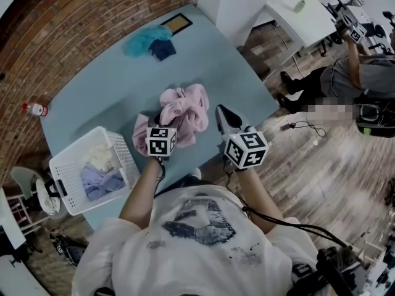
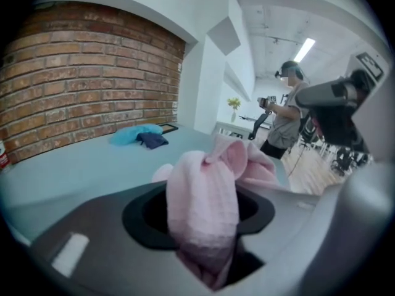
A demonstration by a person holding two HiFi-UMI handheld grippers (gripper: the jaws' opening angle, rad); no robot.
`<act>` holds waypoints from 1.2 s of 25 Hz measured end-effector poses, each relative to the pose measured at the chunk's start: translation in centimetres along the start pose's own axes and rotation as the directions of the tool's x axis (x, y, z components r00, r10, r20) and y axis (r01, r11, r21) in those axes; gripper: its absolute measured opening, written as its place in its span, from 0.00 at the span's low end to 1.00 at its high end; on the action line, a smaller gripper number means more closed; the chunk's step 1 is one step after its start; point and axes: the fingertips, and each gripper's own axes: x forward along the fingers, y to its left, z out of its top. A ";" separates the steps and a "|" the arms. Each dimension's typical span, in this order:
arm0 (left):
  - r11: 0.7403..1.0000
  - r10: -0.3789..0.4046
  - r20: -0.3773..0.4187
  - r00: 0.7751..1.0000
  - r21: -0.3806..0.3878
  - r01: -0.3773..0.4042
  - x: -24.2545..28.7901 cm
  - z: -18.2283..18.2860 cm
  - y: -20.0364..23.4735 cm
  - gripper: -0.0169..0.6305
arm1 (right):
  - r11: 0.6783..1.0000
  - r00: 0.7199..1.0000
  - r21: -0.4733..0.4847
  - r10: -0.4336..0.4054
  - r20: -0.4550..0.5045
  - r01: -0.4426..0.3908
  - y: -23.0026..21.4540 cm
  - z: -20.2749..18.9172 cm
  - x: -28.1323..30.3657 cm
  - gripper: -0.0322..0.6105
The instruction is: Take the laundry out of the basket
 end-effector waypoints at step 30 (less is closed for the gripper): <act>1.000 -0.018 0.199 0.980 -0.011 0.021 -8.7 7.6 -2.0 0.45 | 0.998 0.996 -0.010 0.060 0.071 -0.059 3.5 2.4 -1.7 0.05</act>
